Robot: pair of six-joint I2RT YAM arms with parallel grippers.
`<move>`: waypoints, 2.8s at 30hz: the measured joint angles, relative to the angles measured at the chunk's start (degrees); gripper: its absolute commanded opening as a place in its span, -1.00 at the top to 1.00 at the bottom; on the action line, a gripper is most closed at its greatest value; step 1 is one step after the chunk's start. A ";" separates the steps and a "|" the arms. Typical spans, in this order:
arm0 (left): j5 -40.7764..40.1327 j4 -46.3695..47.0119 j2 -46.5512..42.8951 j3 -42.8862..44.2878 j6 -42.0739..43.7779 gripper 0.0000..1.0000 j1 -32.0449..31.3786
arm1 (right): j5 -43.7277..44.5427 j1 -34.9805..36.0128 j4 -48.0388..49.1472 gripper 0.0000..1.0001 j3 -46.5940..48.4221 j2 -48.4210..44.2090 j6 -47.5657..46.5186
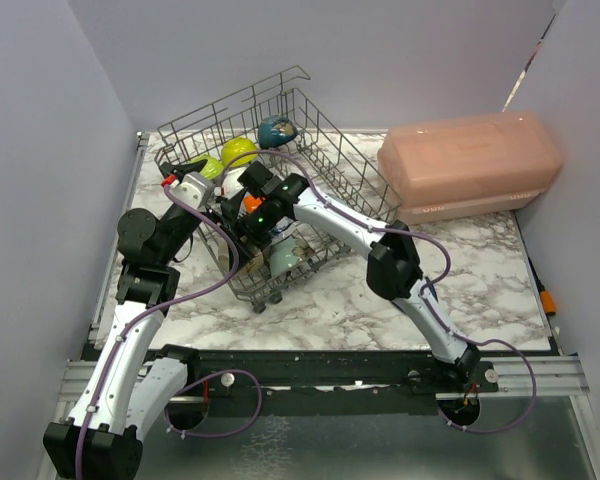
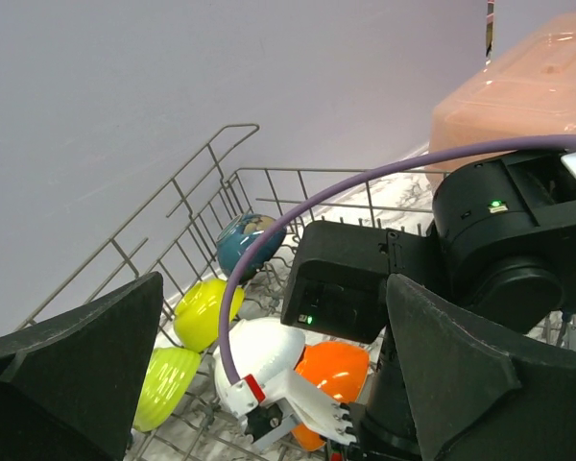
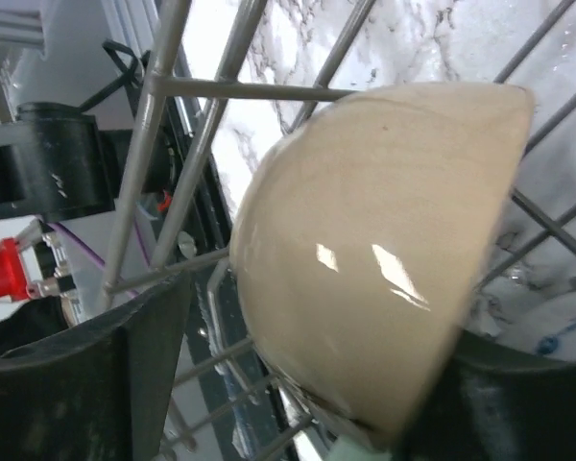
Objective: Load the bowls into the dish rack
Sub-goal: Place the bowl in the dish rack, then pick up the bowl from the dish rack, then adjust the bowl in the dish rack.
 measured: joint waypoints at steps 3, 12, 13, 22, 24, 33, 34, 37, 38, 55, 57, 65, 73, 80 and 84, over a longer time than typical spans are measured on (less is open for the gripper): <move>0.17 0.00 0.00 0.00 0.04 -0.98 0.00 | 0.70 1.05 2.27 -0.81 -2.62 -1.86 0.87; 1.01 0.02 0.00 0.00 0.13 -0.98 0.00 | 8.46 1.36 6.45 -0.58 -7.61 -6.32 3.23; 1.11 0.02 0.00 0.00 0.15 -0.98 0.00 | 9.57 1.36 7.04 -0.43 -8.44 -6.86 3.52; 1.86 0.02 0.00 0.00 0.13 -0.98 0.00 | 9.44 0.42 8.26 -0.38 -9.84 -7.65 3.19; 1.90 0.02 0.02 0.00 0.11 -0.98 0.00 | 8.90 0.59 8.24 -0.21 -9.84 -7.56 2.58; 1.20 0.04 0.28 0.00 -0.20 -0.98 0.00 | 3.48 1.99 10.75 0.99 -9.09 -6.49 1.18; 0.76 0.02 0.28 0.00 -0.33 -0.98 0.00 | 3.45 2.01 10.88 0.99 -9.05 -6.75 1.07; -1.77 -0.11 0.28 0.00 -1.01 -0.98 0.00 | 3.43 1.88 12.70 0.99 -11.26 -8.17 1.90; -2.40 -0.20 0.26 0.00 -1.18 -0.98 0.00 | 3.43 1.57 14.05 0.99 -13.11 -9.20 2.51; -20.98 -7.45 -2.32 -0.72 -22.47 -0.98 0.00 | -11.85 -8.33 71.60 0.99 -59.06 -32.76 41.75; -21.38 -9.44 -0.68 -0.07 -24.11 -0.98 0.00 | -12.83 -9.66 80.50 1.00 -62.03 -32.87 48.50; -21.73 -19.04 11.34 11.65 -28.24 -0.98 0.00 | -15.21 -13.73 115.56 0.99 -55.82 -24.63 75.14; -19.87 -27.80 21.49 22.69 -31.89 -0.98 0.13 | -16.00 -13.86 123.95 0.99 -43.95 -15.56 82.99; -16.13 -32.76 26.40 24.76 -33.16 -0.98 3.21 | -18.32 -14.14 116.06 0.99 -37.94 -11.45 77.24; -14.84 -33.66 27.50 24.76 -33.09 -0.98 4.87 | -18.71 -15.04 110.31 1.00 -38.23 -11.69 71.47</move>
